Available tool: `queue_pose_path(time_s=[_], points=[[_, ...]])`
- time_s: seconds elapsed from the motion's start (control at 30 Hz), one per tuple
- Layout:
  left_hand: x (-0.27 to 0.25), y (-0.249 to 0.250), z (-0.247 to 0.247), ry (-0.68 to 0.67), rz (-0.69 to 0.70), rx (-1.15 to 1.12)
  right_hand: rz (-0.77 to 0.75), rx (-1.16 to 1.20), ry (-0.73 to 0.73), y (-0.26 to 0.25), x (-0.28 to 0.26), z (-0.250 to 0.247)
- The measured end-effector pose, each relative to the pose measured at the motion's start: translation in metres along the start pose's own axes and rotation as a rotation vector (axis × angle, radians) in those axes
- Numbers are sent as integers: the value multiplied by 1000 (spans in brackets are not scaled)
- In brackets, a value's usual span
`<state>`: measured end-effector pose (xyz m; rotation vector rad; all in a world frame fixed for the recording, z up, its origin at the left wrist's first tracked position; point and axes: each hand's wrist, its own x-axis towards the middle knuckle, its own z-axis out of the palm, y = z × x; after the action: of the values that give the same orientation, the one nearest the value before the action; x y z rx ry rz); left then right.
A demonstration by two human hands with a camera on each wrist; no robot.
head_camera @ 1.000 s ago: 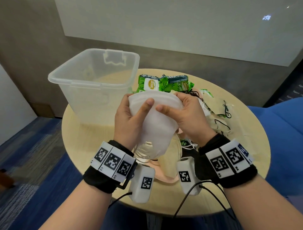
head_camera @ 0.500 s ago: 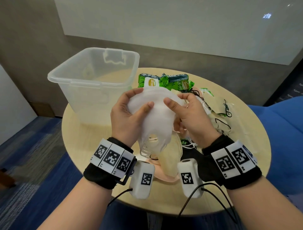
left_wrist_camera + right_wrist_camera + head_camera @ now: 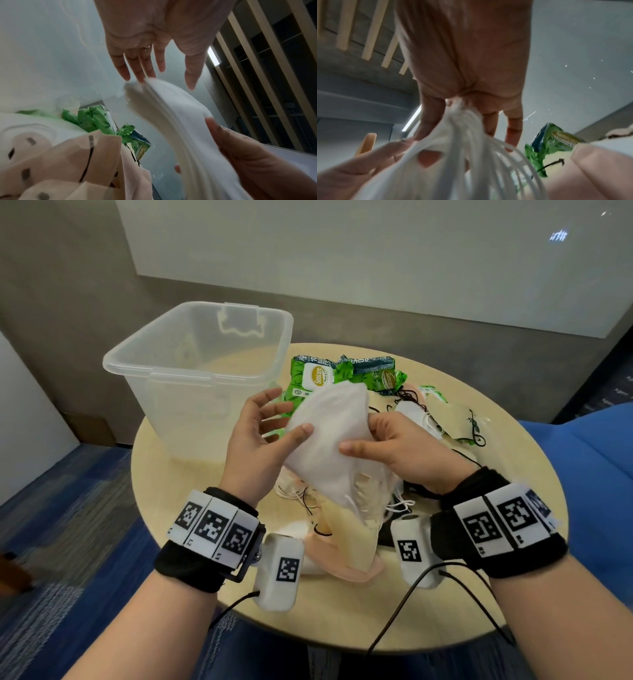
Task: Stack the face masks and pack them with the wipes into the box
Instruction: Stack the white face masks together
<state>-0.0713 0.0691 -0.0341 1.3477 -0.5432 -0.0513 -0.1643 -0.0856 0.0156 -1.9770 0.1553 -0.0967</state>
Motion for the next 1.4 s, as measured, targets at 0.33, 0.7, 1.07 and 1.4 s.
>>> queue_pose_path(time_s=[0.33, 0.7, 1.07, 1.4], points=[[-7, -2, 7, -215, -146, 45, -83, -379, -98, -8, 0, -2], [-9, 0, 8, -220, -188, -72, -165, -500, -90, -3, 1, -12], [-14, -2, 21, -170, -112, -10, -188, -686, 136, 7, 7, 10], [-13, -5, 19, -132, -62, -69, -309, -185, 494, 11, 8, 14]])
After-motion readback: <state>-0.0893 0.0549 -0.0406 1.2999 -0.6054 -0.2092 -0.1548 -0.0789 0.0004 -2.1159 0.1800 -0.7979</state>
